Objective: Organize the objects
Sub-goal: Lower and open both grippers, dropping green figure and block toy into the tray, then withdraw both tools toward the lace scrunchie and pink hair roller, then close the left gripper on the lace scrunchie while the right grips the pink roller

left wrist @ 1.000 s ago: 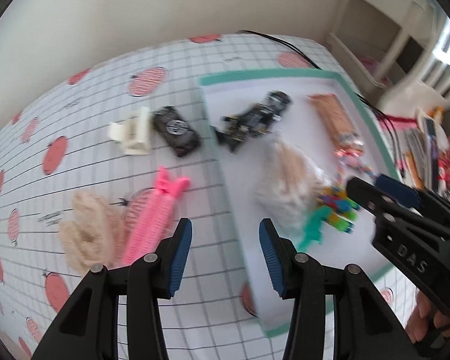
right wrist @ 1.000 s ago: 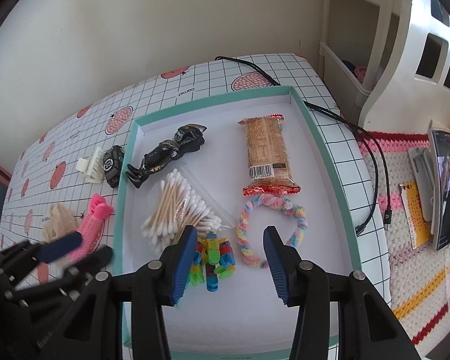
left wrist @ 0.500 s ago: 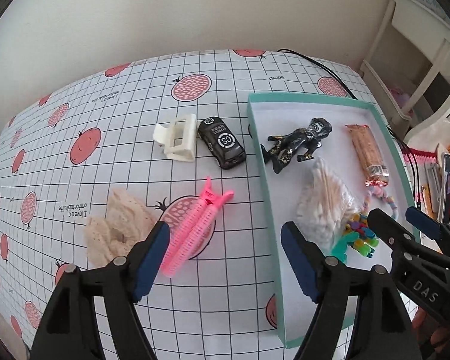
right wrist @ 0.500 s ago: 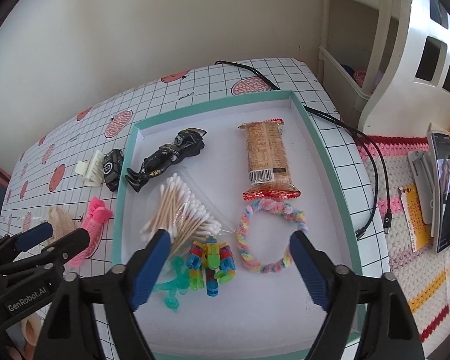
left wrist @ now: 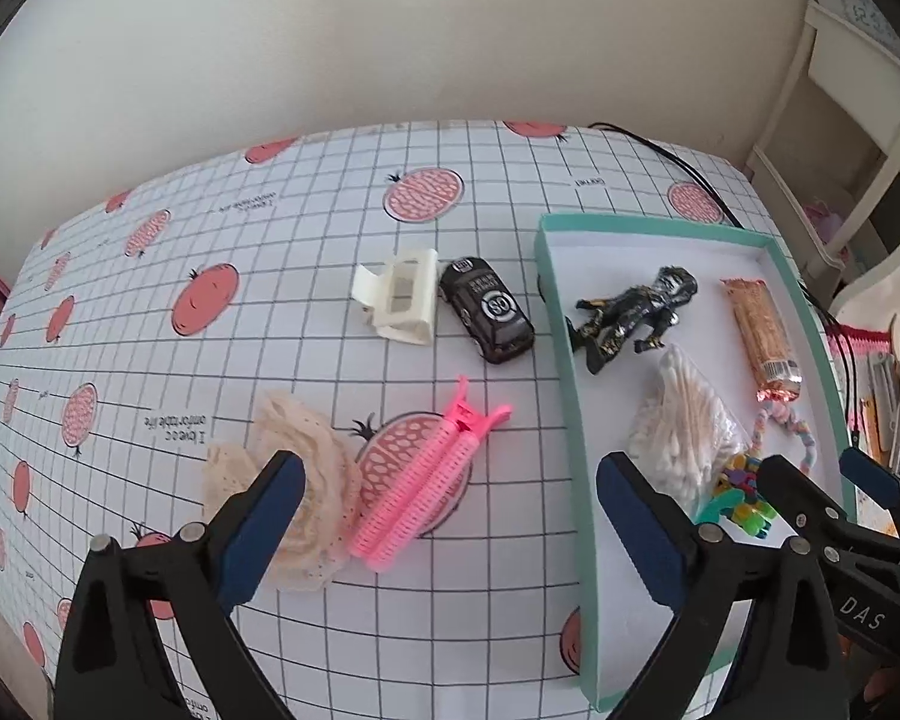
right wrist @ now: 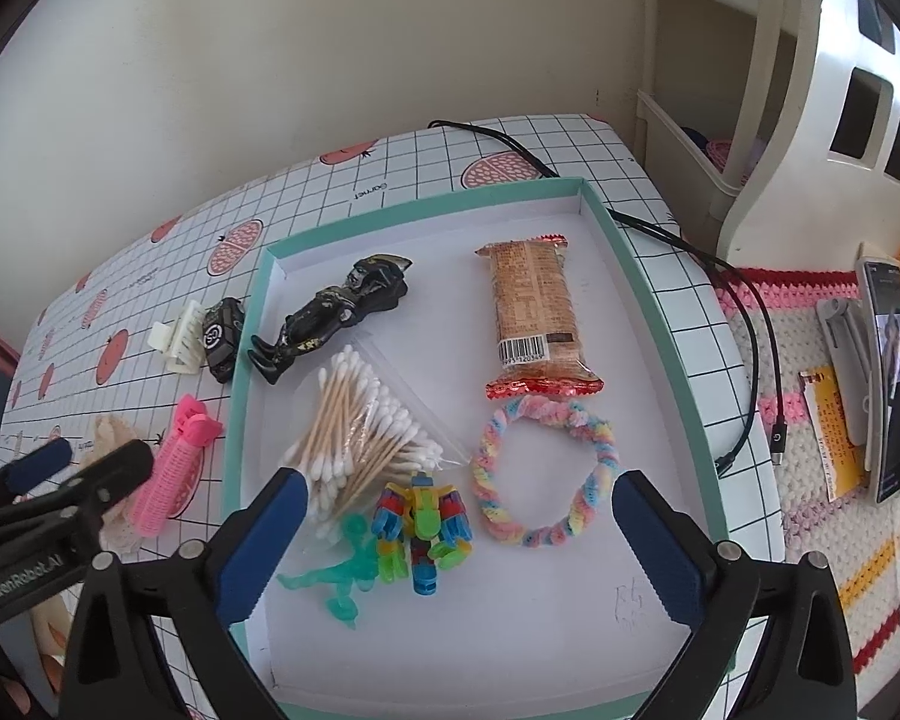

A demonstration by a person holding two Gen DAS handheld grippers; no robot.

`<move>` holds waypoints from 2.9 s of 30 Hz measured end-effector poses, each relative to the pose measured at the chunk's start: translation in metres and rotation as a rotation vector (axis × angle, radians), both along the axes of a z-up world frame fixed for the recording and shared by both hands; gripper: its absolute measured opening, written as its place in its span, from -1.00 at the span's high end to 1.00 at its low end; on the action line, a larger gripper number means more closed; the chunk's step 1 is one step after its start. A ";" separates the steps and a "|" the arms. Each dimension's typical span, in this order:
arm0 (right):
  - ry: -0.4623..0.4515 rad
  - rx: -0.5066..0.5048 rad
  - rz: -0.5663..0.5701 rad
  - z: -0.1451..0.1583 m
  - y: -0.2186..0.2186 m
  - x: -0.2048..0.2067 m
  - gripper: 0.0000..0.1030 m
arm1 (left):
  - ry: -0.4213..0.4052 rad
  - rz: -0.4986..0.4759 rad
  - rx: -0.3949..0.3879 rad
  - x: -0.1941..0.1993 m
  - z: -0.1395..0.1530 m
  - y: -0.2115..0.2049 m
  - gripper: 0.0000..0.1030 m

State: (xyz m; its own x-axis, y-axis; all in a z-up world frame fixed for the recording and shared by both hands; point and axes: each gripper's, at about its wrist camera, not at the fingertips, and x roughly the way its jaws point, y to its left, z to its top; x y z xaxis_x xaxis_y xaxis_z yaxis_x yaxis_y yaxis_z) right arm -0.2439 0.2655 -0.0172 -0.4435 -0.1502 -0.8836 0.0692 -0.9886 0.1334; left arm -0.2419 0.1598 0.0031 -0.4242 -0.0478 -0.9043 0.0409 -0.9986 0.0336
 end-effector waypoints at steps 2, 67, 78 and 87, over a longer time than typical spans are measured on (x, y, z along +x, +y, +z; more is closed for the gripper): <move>-0.001 0.008 0.002 -0.001 -0.001 0.000 -1.00 | 0.008 0.011 0.003 0.000 0.001 -0.003 -0.90; -0.109 -0.061 0.230 -0.043 -0.187 0.006 -0.18 | -0.114 0.288 0.204 0.009 -0.056 -0.157 -0.89; -0.113 -0.090 0.246 -0.045 -0.192 0.003 0.02 | -0.122 0.276 0.312 0.012 -0.059 -0.154 -0.48; -0.112 -0.130 0.268 -0.046 -0.195 0.004 0.28 | -0.125 0.270 0.388 0.012 -0.062 -0.158 -0.05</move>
